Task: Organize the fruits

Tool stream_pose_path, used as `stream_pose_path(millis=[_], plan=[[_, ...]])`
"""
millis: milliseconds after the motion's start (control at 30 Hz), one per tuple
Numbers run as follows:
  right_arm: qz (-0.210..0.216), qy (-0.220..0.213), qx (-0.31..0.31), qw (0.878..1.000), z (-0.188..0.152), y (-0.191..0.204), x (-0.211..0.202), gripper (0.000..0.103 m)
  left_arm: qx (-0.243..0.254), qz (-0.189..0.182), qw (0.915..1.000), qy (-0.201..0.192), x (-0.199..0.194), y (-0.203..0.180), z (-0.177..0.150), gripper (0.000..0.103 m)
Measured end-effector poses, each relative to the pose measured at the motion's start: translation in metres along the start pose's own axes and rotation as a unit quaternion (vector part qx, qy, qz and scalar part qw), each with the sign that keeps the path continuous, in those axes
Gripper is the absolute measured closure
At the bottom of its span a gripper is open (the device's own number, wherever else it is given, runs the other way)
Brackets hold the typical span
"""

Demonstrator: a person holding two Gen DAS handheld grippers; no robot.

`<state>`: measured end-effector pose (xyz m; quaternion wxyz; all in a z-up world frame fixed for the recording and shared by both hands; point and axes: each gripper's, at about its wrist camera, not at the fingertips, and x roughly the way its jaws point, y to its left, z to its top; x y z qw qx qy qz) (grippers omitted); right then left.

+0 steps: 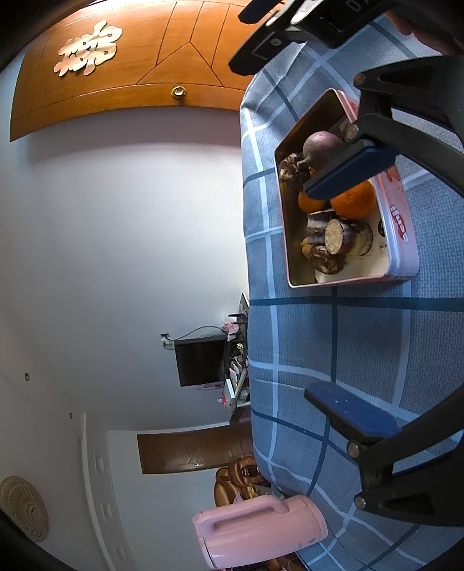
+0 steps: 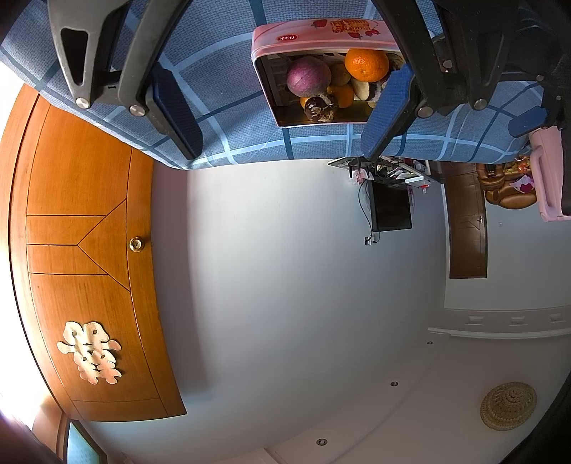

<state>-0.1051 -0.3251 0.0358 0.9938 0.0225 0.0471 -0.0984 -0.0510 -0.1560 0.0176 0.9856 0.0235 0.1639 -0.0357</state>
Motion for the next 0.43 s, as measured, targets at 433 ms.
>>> stream_pose_path(millis=[433], plan=[[-0.001, 0.005, 0.001, 1.000, 0.0013, -0.0008, 0.0034, 0.012, -0.004, -0.004, 1.0000, -0.001, -0.0001, 0.0001, 0.0005, 0.000]])
